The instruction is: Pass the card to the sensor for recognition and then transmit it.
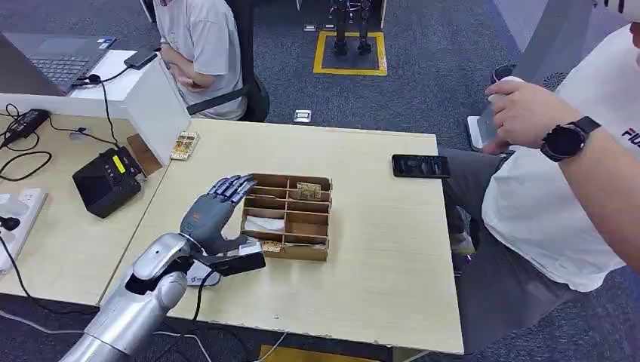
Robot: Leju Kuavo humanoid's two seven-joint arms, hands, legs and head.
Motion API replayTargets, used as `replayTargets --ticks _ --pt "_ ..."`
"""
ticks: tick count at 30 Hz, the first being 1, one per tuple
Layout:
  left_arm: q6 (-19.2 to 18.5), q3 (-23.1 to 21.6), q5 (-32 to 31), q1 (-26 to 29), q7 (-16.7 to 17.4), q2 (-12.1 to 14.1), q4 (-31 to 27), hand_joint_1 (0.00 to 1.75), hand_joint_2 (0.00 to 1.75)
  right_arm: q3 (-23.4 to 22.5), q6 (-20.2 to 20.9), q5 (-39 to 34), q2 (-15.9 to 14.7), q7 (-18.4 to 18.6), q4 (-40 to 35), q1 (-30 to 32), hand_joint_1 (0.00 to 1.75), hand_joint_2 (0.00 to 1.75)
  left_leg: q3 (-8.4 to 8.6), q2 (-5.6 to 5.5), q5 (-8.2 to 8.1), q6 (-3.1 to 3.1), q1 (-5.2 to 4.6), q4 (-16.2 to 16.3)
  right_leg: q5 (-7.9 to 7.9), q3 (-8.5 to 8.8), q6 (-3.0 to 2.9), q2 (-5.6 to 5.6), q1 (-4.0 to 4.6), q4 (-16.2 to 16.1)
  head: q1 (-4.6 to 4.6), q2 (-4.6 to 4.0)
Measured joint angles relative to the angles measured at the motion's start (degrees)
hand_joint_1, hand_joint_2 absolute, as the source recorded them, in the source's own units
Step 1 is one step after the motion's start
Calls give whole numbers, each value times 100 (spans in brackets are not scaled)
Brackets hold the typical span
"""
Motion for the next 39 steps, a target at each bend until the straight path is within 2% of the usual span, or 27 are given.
replayTargets --ticks 6,11,20,25,28,32,39 --pt "-31 -160 46 -82 -9 -35 -39 0 175 15 0 0 0 2 0 4 0 175 1 -1 0 0 0 3 0 -2 0 -2 0 0 0 0" --pt "-105 -465 -15 -353 131 -207 -39 0 175 46 -2 0 0 0 0 -5 0 175 -1 -3 3 4 0 3 1 1 0 -2 0 0 0 0" --pt "-127 -754 4 -675 197 -452 83 0 175 105 0 0 0 2 0 -6 0 175 -1 -2 2 4 0 6 4 -1 3 -1 0 0 0 0" --pt "-85 -844 0 -833 341 -634 193 0 175 129 4 0 0 -2 0 -7 0 175 -3 -2 2 4 0 7 4 -1 3 -1 0 0 0 0" --pt "16 -879 -81 -917 499 -791 306 0 175 171 4 0 0 -11 0 -8 0 175 -3 -2 2 4 0 8 5 -1 4 0 0 0 0 0" --pt "315 -905 -523 -1019 772 -981 582 0 175 232 13 0 0 -11 2 -12 0 175 -4 -2 2 4 0 10 5 -1 5 0 0 0 0 0" --pt "450 -905 -778 -1044 833 -1114 961 0 175 265 13 0 0 -11 2 -10 0 175 -4 -2 2 4 0 10 5 -2 5 0 0 0 0 0"
